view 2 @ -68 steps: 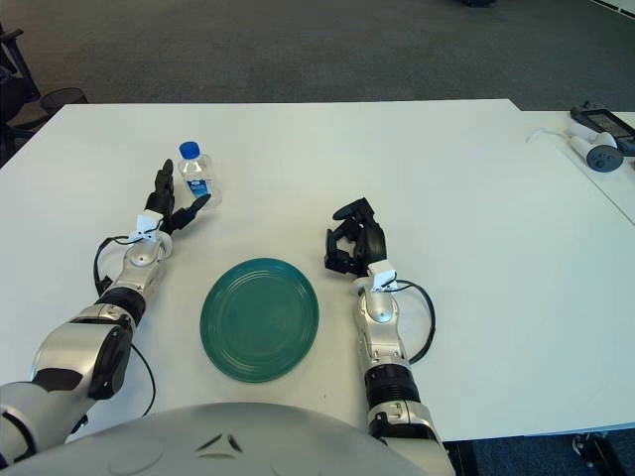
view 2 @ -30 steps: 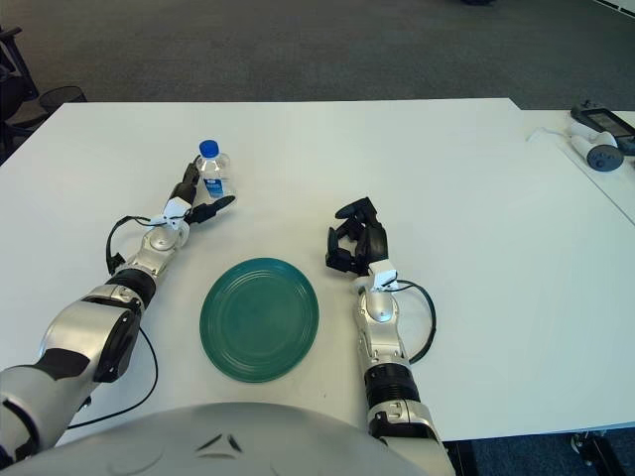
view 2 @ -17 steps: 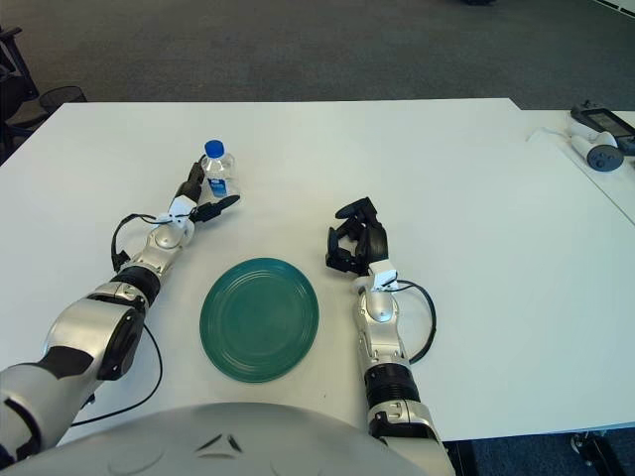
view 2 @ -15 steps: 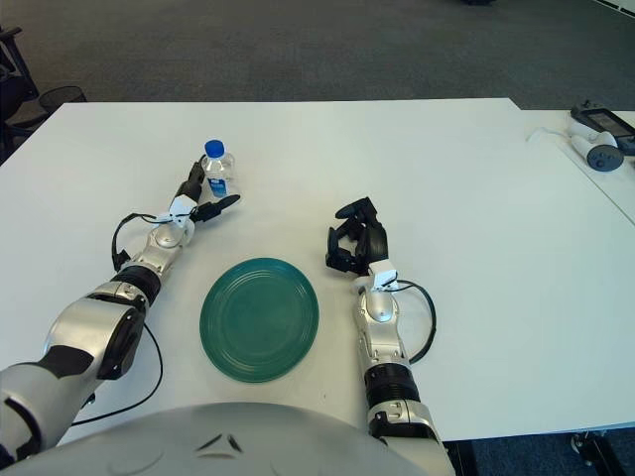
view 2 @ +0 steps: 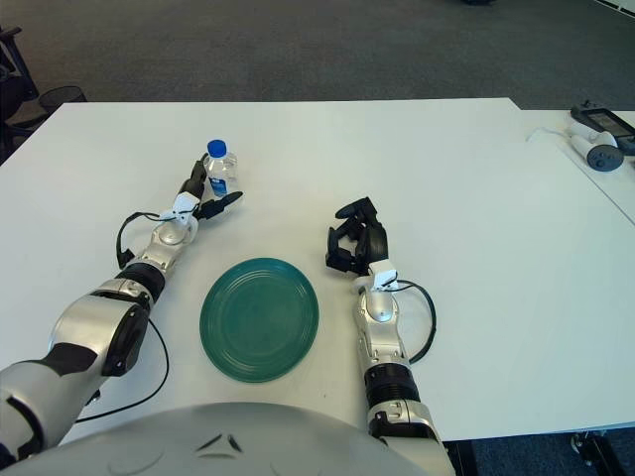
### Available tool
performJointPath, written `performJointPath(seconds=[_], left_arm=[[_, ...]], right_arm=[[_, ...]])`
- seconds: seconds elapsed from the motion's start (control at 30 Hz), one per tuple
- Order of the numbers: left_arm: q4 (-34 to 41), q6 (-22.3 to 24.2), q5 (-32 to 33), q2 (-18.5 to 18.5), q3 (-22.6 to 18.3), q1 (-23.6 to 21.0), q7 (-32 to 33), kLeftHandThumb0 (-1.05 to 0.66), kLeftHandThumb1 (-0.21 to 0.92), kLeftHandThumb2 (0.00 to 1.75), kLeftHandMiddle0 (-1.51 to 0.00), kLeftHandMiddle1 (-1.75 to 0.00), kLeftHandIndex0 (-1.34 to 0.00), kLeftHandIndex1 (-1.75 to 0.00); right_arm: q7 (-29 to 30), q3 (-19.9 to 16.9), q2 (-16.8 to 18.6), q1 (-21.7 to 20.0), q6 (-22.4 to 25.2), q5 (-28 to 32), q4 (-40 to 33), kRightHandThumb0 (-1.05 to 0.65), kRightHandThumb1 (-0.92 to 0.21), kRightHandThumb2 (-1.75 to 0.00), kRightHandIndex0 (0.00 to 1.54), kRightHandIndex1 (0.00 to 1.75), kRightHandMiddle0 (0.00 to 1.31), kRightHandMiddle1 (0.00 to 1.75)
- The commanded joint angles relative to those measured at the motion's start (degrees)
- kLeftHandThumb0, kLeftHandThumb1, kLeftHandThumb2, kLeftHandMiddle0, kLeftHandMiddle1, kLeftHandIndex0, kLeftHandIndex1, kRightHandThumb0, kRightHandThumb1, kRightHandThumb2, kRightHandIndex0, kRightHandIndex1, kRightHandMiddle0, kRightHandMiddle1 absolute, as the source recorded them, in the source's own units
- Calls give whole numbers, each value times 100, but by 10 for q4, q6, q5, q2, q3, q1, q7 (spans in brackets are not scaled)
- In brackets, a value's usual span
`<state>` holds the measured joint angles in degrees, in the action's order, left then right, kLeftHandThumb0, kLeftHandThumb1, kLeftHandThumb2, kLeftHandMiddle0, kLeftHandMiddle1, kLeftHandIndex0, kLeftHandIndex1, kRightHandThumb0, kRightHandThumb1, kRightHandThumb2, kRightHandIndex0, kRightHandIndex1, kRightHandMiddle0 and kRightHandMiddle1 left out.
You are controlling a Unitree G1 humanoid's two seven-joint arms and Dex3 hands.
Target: Put the bottle into the plate.
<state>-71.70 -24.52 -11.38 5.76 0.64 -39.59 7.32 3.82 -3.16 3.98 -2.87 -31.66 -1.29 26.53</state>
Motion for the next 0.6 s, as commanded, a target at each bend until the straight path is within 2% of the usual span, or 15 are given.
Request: performJointPath(seconds=[0.0,0.2,0.5,0.57], left_arm=[[-25,24,12,-15,-10,-27,1,-105,89,2,0,0,0,0],[-30,23,10,-20,-14,-34,1,-104,88,2,0,0,0,0],[-35,24,8,-27,-15,-43,2,-101,88,1,-4,-2,-4,-4],[-35,24,7,-27,-15,-43,3,-101,88,1,-5,-1,-2,-8]], right_arm=[[18,-19,5,87,18,7,141,-1,-39,-124,59,175,33,170],[27,-17,5,88,20,3,142,-1,-36,-125,62,175,38,165],[26,-15,8,90,16,7,145,-1,-36,-126,62,175,37,166],[26,-16,9,89,14,8,145,-1,-35,-127,63,175,39,164]])
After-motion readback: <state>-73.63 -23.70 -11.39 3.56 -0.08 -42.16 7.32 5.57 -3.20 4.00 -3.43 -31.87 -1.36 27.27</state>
